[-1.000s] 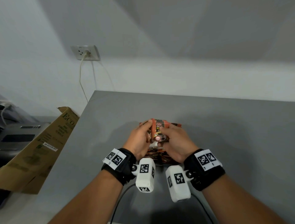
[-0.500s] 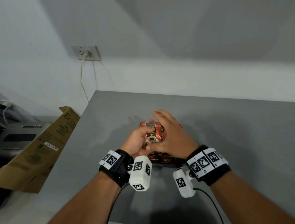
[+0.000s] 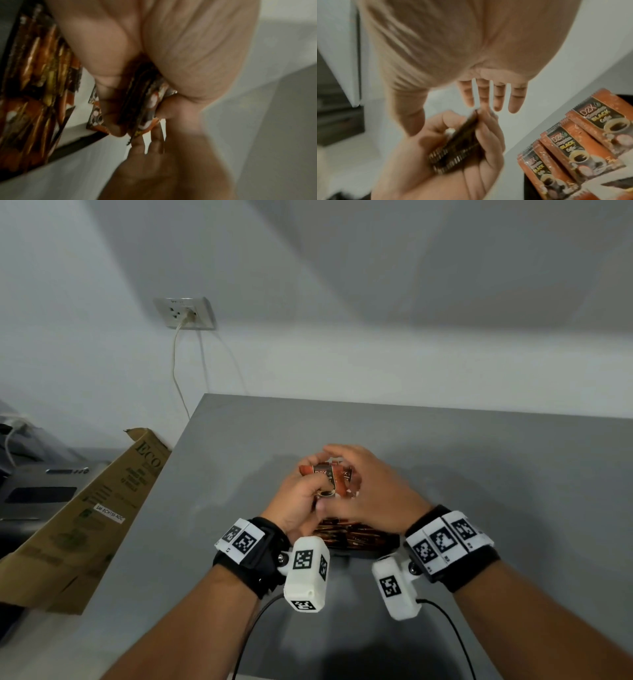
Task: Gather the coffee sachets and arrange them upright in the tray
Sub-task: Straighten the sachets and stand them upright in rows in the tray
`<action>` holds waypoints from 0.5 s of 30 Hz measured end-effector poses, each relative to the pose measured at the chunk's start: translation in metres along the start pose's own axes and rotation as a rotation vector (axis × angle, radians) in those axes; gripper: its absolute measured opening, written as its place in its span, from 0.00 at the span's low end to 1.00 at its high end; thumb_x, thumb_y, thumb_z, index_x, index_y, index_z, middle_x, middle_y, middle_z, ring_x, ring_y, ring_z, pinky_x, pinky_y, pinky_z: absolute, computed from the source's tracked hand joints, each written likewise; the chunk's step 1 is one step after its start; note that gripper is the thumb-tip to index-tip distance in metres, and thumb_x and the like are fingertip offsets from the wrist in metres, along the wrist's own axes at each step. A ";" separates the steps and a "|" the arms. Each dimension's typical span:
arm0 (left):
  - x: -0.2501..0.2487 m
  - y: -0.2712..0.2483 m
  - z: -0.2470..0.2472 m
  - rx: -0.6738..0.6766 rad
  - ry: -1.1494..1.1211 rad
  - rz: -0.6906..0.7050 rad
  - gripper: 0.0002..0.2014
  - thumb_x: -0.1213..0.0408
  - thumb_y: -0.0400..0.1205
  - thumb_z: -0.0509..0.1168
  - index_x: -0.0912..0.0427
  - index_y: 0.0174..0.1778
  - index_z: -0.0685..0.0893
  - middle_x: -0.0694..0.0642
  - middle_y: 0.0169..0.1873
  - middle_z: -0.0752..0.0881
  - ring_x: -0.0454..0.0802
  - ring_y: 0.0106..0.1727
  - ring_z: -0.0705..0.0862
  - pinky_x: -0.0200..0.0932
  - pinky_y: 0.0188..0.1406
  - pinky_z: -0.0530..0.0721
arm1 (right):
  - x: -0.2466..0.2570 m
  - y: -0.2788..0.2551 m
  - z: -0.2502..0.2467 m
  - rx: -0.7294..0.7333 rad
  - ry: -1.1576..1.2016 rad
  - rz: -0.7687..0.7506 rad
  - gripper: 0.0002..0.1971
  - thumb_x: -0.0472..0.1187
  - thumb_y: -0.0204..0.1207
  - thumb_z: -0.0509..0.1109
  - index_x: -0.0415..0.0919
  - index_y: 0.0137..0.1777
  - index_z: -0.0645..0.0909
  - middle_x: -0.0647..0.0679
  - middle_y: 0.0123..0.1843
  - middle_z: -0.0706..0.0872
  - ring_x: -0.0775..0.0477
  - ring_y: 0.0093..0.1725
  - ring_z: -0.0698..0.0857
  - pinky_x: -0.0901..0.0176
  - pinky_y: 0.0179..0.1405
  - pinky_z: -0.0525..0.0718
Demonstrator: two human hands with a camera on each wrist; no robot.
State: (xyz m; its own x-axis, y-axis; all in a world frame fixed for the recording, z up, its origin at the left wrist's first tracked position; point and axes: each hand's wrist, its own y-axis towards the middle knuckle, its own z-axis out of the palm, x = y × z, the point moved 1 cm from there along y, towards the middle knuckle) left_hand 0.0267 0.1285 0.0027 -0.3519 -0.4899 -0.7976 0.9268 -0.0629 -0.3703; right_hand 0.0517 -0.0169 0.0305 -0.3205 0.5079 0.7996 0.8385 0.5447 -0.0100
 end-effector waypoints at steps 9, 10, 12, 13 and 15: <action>-0.005 0.007 0.005 -0.017 0.272 0.171 0.35 0.87 0.71 0.66 0.54 0.70 0.72 0.64 0.43 0.85 0.50 0.37 0.86 0.45 0.38 0.86 | 0.000 0.011 -0.024 -0.133 0.065 0.054 0.10 0.34 0.75 0.77 0.53 0.49 0.90 0.50 0.36 0.91 0.48 0.36 0.89 0.55 0.44 0.90; -0.005 0.007 0.003 -0.028 0.268 0.170 0.35 0.85 0.71 0.69 0.53 0.70 0.72 0.65 0.45 0.84 0.49 0.36 0.87 0.46 0.38 0.85 | -0.001 0.012 -0.028 -0.128 0.054 0.058 0.10 0.34 0.75 0.77 0.51 0.46 0.90 0.52 0.36 0.91 0.50 0.36 0.90 0.54 0.45 0.90; -0.005 0.007 -0.001 -0.073 0.261 0.156 0.34 0.75 0.69 0.75 0.49 0.68 0.74 0.67 0.52 0.84 0.54 0.40 0.87 0.49 0.40 0.85 | -0.009 0.014 -0.038 -0.166 0.006 0.085 0.09 0.34 0.75 0.76 0.51 0.42 0.88 0.54 0.38 0.91 0.52 0.40 0.90 0.55 0.47 0.89; -0.006 0.008 -0.006 -0.105 0.256 0.155 0.32 0.72 0.69 0.76 0.48 0.68 0.75 0.67 0.56 0.84 0.56 0.42 0.86 0.50 0.41 0.85 | -0.015 0.016 -0.046 -0.212 -0.026 0.105 0.10 0.34 0.75 0.76 0.52 0.40 0.87 0.56 0.39 0.91 0.54 0.42 0.89 0.59 0.47 0.87; -0.008 0.008 -0.017 -0.183 0.256 0.162 0.26 0.72 0.76 0.73 0.48 0.67 0.75 0.64 0.59 0.82 0.55 0.42 0.85 0.50 0.41 0.85 | -0.030 0.019 -0.061 -0.285 -0.102 0.148 0.11 0.35 0.76 0.76 0.54 0.39 0.85 0.59 0.40 0.89 0.59 0.42 0.87 0.70 0.43 0.81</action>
State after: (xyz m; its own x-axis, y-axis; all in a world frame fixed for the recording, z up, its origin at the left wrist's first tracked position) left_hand 0.0352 0.1468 -0.0019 -0.2447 -0.2456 -0.9380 0.9427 0.1662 -0.2895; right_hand 0.1042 -0.0620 0.0427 -0.2158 0.6394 0.7379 0.9643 0.2584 0.0580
